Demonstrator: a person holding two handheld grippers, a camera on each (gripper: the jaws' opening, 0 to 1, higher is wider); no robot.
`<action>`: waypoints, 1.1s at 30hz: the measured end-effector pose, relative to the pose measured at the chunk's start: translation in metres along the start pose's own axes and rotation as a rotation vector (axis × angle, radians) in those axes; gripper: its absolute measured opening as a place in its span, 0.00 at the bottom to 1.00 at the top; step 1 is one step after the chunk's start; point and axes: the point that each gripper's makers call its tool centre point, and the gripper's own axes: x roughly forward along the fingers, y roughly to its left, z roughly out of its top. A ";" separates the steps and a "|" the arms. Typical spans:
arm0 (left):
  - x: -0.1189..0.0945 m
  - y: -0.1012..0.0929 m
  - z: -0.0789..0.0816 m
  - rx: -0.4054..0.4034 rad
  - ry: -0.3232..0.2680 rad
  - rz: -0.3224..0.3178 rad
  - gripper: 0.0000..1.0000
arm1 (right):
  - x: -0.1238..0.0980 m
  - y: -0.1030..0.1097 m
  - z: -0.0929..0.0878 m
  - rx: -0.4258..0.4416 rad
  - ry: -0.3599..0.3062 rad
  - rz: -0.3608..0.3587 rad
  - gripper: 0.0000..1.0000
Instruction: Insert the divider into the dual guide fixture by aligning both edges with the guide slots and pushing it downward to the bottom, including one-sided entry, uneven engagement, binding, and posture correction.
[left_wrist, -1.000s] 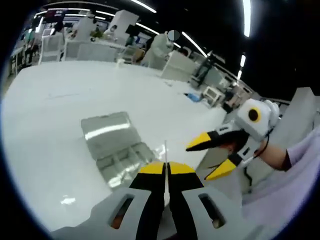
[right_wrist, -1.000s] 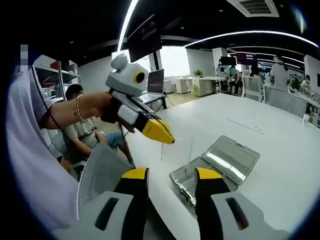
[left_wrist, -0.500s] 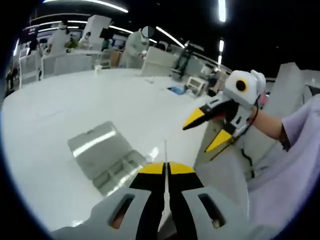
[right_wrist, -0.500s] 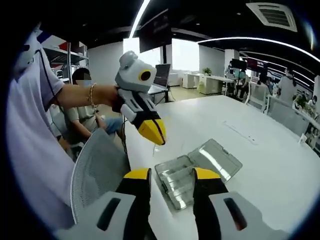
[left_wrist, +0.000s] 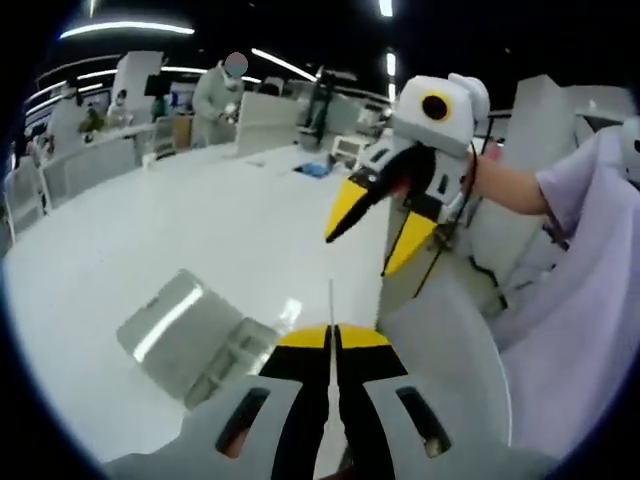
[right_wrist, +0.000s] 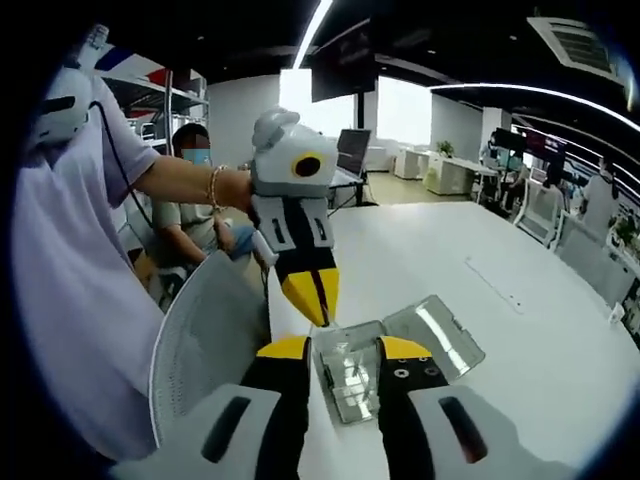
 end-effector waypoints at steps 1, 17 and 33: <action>0.001 -0.002 0.001 0.015 0.002 -0.005 0.00 | 0.001 0.001 0.000 -0.009 0.005 0.006 0.20; 0.009 -0.020 0.000 0.164 0.032 -0.042 0.00 | 0.016 0.015 -0.014 -0.069 0.120 0.164 0.06; 0.012 -0.023 -0.006 0.242 0.092 -0.051 0.00 | 0.026 0.023 -0.022 -0.133 0.210 0.221 0.00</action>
